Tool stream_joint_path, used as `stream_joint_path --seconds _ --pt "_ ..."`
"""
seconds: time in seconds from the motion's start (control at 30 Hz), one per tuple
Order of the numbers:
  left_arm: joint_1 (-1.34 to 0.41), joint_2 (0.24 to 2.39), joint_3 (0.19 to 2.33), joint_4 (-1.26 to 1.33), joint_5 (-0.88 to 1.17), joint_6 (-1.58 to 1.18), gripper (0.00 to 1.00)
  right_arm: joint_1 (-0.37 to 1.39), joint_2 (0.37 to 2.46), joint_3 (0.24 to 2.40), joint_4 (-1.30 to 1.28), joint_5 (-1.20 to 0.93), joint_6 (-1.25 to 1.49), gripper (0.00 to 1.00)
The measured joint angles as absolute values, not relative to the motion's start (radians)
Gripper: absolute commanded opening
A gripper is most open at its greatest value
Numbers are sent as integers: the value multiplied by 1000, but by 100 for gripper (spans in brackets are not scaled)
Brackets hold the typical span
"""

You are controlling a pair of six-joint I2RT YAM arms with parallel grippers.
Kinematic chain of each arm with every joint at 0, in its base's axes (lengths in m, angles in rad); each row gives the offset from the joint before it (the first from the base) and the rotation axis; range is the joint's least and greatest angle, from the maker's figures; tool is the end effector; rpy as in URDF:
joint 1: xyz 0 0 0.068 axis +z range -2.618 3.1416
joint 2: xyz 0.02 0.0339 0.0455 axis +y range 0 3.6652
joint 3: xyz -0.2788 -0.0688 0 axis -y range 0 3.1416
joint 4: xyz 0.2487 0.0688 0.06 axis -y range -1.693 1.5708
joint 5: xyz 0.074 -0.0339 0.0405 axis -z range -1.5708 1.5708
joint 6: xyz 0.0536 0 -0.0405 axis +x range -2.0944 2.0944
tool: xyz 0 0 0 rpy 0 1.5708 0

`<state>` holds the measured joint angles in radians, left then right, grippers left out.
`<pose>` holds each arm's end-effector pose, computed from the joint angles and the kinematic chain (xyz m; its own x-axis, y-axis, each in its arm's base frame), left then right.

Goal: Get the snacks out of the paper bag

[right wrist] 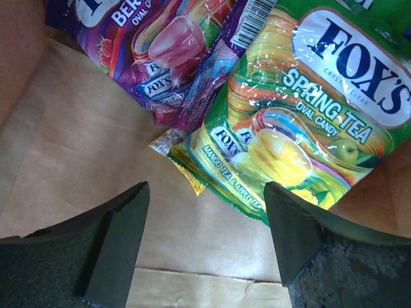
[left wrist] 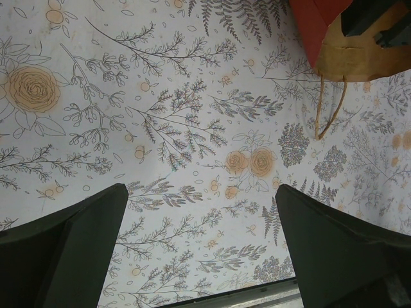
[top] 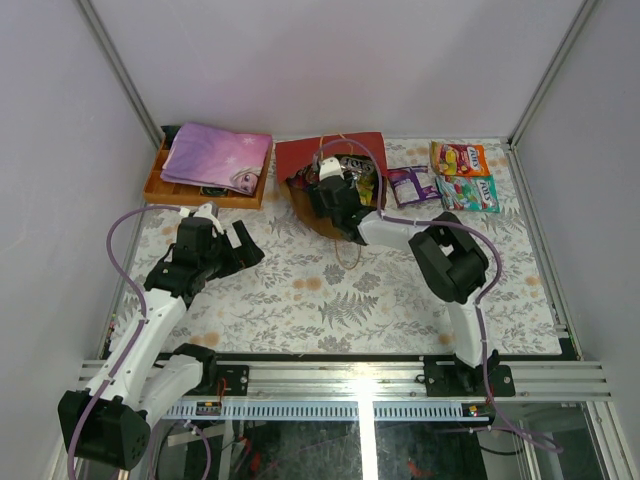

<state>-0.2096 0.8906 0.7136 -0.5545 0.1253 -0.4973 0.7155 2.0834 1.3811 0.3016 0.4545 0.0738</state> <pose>0.1890 -0.0471 0.2606 -0.7161 -0.3316 -0.6142 -0.0503 0.9022 -0.4284 0.3912 0.3088 0.1940 -0.3146 -0.1856 -0.9309 -0.2618 0.9596 -0.1029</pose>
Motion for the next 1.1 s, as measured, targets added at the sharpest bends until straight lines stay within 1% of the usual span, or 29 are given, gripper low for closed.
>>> stream_joint_path --seconds 0.2,0.33,0.47,0.77,1.1 --pt "-210 891 714 -554 126 -497 100 715 2180 1476 263 481 25 88" --pt "-210 892 714 -554 126 -497 100 715 2235 1541 228 499 -10 91" --pt "-210 896 714 -554 125 -497 100 715 2263 1586 205 534 -43 91" --pt "-210 899 714 -555 126 -497 100 715 2307 1665 190 638 -115 88" --pt "-210 905 714 -555 126 -497 100 715 2327 1680 184 653 -140 89"
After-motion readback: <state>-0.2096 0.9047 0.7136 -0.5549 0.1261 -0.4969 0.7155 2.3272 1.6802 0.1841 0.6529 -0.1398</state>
